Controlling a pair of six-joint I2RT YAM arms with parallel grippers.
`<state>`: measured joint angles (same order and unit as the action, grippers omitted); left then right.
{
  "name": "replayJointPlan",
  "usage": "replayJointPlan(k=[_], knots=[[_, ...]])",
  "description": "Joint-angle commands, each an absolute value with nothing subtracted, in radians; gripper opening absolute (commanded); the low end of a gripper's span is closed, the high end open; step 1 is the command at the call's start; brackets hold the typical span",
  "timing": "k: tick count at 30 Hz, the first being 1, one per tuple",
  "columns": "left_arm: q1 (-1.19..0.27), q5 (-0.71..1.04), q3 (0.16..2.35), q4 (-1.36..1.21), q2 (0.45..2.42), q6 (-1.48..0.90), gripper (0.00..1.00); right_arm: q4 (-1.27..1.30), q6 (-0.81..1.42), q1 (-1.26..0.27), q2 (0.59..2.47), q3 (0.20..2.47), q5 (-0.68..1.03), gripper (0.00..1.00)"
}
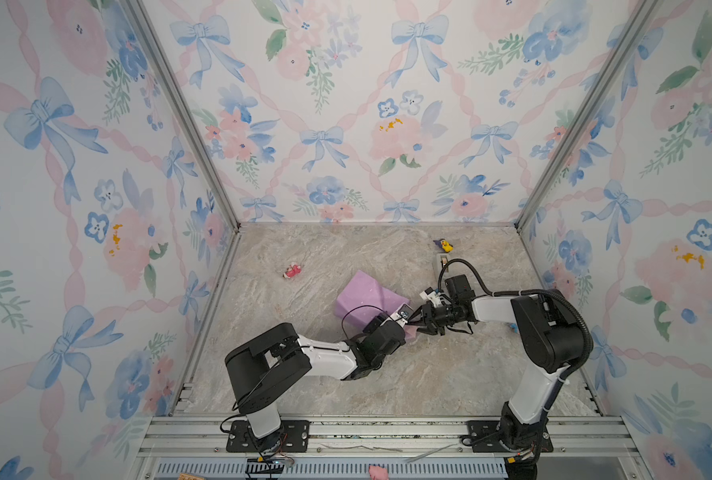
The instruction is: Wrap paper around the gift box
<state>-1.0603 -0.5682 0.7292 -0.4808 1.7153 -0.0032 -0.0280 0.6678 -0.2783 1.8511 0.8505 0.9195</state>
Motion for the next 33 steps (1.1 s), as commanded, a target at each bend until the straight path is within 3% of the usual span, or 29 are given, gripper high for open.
replayJointPlan(k=[1, 8, 14, 20, 25, 33], knots=[[-1.059, -0.482, 0.686, -0.351, 1.733, -0.003, 0.48, 0.048, 0.716, -0.267, 1.839, 0.863, 0.89, 0.3], [-1.055, -0.485, 0.684, -0.357, 1.731, 0.003, 0.48, 0.034, 0.72, -0.265, 1.82, 0.861, 0.858, 0.21], [-1.053, -0.479, 0.683, -0.361, 1.732, 0.002, 0.48, -0.003, 0.716, -0.272, 1.751, 0.818, 0.838, 0.21], [-1.053, -0.476, 0.684, -0.365, 1.733, 0.003, 0.48, 0.01, 0.746, -0.291, 1.75, 0.812, 0.829, 0.07], [-1.053, -0.45, 0.682, -0.375, 1.729, 0.014, 0.49, 0.099, 0.839, -0.311, 1.746, 0.796, 0.819, 0.01], [-1.051, -0.421, 0.693, -0.389, 1.69, 0.047, 0.62, 0.202, 0.954, -0.344, 1.75, 0.788, 0.802, 0.0]])
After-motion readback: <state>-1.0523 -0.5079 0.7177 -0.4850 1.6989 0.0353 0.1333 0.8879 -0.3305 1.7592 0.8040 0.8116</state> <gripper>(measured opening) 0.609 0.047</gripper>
